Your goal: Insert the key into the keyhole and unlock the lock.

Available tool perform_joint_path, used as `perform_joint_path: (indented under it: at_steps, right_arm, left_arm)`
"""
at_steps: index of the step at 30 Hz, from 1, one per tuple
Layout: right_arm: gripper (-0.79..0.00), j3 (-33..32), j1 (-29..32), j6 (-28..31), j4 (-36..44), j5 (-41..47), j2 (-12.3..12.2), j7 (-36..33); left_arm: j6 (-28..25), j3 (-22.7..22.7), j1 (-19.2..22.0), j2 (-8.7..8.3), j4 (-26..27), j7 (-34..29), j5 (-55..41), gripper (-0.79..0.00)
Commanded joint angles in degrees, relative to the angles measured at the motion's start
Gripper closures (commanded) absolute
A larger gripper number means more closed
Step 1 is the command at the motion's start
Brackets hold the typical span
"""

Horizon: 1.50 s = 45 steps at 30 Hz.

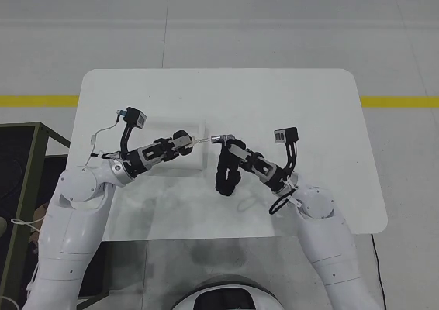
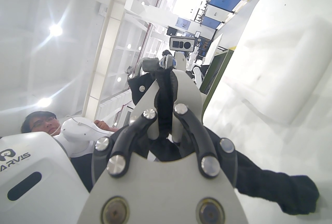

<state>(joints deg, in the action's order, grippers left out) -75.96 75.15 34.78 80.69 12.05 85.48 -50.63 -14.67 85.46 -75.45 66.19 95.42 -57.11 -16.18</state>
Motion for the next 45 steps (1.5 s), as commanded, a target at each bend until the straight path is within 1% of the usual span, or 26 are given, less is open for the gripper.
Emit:
perform_joint_path:
  at_steps: [1,18,36,45]
  right_arm:
    - [0.000,0.0,0.0,0.1,-0.1,0.0,-0.2,0.1]
    - [0.000,1.1,0.1,0.7,0.6,0.7,-1.5,0.1]
    - [0.000,3.3,-0.9,0.8,0.4,1.2,-2.5,-0.4]
    - [0.000,4.5,-1.2,1.4,0.8,-2.2,-3.0,1.2]
  left_arm:
    - [0.1,-0.1,-0.1,-0.03,0.2,-0.1,-0.2,0.000]
    - [1.0,-0.3,-0.1,-0.44,0.5,-1.7,-1.1,0.000]
    - [0.4,-0.1,-0.1,-0.98,0.6,-4.2,-1.9,0.000]
    - [0.3,-0.3,-0.1,-1.18,0.7,-4.4,-1.5,0.000]
